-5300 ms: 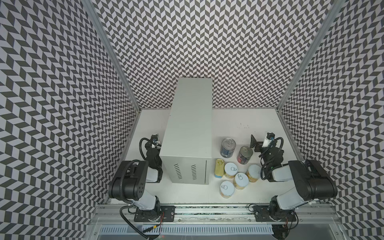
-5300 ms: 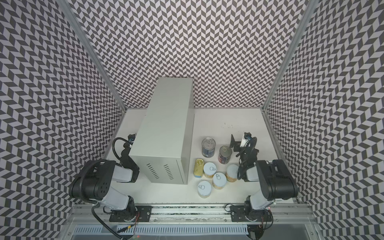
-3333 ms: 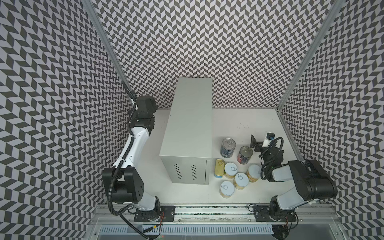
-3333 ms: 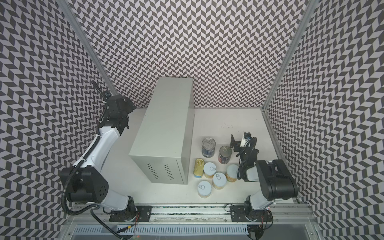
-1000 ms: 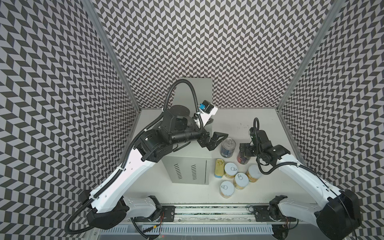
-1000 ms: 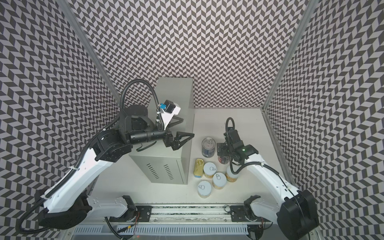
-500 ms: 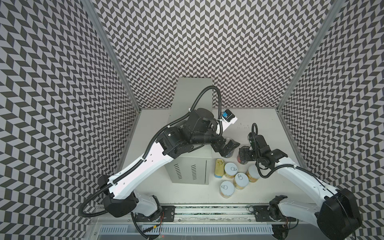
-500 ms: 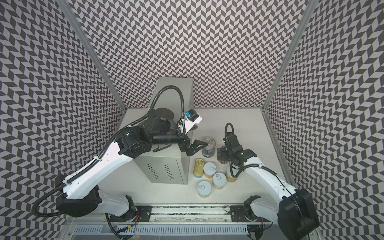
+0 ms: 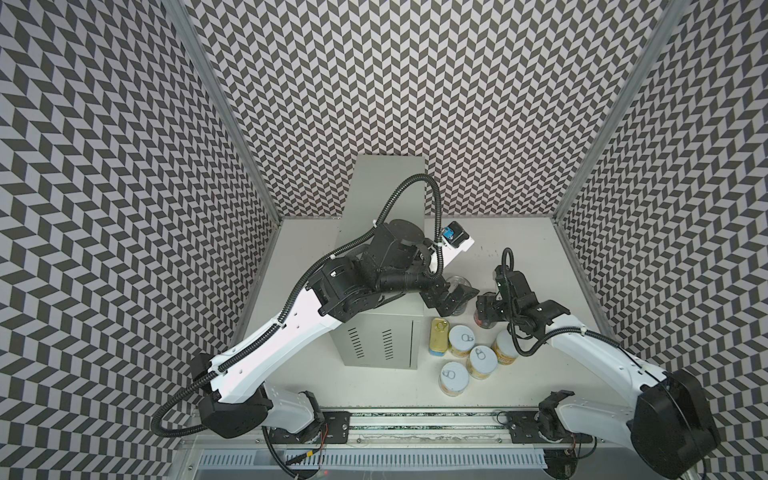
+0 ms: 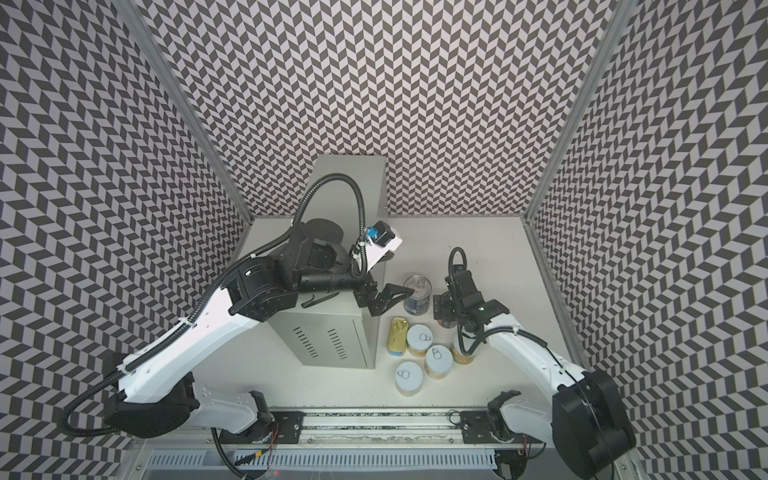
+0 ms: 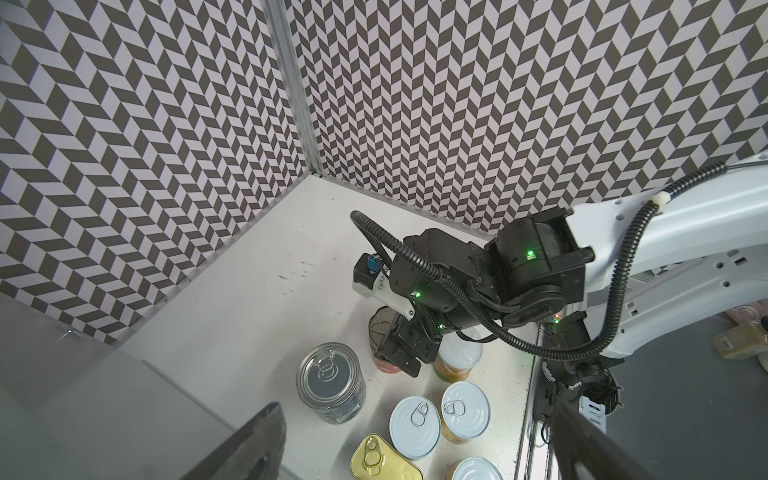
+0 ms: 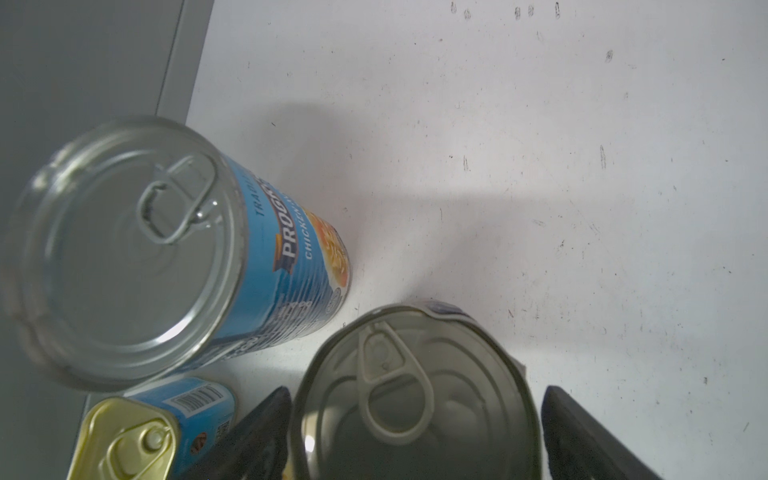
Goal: Place and organize the canned foods onto the counter
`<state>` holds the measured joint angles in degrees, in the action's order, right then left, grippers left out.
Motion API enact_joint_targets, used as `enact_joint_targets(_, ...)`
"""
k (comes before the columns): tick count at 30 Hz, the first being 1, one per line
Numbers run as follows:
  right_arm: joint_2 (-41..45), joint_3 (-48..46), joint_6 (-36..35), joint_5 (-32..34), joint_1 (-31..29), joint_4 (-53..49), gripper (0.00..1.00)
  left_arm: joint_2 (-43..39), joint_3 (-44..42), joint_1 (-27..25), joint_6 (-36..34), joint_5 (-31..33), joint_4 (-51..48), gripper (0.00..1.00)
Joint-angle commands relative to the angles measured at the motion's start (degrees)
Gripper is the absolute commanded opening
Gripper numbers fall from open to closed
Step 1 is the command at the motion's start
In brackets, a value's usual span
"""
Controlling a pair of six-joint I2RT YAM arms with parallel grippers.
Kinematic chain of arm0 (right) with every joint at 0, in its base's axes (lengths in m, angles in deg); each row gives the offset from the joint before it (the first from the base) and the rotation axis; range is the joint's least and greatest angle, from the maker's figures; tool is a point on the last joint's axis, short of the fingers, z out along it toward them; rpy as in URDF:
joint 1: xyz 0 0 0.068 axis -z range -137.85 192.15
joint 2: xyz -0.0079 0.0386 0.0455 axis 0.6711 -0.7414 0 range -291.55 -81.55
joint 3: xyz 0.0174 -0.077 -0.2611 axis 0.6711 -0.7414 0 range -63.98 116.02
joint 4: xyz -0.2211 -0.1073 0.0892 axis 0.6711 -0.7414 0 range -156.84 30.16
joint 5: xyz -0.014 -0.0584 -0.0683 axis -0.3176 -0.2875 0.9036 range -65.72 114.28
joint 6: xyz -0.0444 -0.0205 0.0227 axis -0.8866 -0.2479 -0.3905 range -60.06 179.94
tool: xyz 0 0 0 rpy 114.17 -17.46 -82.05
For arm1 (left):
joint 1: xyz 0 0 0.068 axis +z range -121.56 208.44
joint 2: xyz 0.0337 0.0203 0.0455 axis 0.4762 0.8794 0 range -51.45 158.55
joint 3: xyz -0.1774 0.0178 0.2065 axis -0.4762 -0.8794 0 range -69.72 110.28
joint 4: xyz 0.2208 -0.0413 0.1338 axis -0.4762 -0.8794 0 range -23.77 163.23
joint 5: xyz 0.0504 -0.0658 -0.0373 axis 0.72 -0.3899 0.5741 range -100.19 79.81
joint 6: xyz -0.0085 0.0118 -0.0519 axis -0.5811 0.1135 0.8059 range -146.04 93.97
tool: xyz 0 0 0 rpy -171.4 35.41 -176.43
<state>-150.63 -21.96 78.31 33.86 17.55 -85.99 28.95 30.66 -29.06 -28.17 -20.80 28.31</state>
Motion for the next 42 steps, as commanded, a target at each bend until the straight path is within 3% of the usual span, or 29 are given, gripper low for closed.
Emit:
enact_joint_targets(1, -0.5, -0.7, 0.2, 0.5, -0.2, 4.1, 0.9, 0.6, 0.5, -0.8, -1.6, 0.8, -0.2, 1.0)
enact_joint_targets(26, -1.4, -2.5, 0.0, 2.7, -0.2, 5.3, 0.88, 1.1, -1.4, -0.9, -2.1, 1.9, 2.0, 1.0)
enact_joint_targets(42, 3.3, -0.8, -2.4, 0.4, -0.2, 8.8, 0.64, 0.4, -1.8, -0.9, -2.3, 3.8, 3.3, 1.0)
